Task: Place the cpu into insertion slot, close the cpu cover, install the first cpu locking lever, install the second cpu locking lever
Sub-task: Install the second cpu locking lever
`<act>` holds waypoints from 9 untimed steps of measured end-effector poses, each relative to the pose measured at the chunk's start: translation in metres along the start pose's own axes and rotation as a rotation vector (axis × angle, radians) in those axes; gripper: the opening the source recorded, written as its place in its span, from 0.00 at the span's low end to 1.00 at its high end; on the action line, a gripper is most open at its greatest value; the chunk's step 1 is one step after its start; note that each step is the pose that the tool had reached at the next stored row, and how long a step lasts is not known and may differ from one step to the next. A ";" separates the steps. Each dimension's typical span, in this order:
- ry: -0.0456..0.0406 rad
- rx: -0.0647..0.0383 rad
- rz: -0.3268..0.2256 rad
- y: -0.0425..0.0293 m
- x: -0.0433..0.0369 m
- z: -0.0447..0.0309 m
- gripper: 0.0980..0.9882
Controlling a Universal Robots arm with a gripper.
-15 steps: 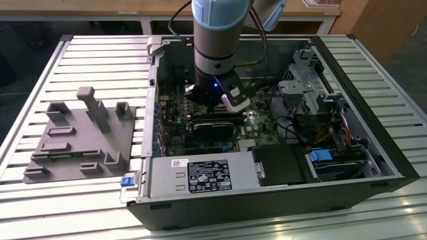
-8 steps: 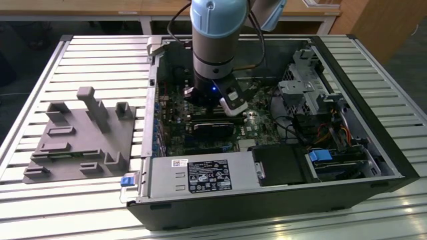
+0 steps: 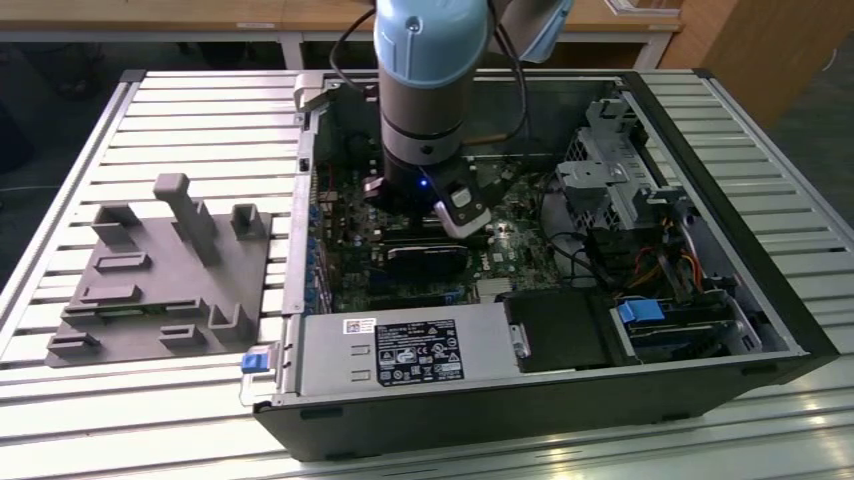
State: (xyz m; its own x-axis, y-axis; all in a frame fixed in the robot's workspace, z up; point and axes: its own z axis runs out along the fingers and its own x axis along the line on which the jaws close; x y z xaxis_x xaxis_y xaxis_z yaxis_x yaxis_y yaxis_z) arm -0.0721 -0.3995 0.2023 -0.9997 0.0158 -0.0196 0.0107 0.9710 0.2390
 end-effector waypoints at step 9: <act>-0.0034 -0.021 0.000 -0.0021 0.0055 0.0062 0.03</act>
State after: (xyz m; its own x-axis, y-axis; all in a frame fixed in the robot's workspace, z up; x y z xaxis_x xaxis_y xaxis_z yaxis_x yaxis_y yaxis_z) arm -0.0775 -0.4000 0.1957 -0.9996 0.0164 -0.0231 0.0098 0.9656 0.2597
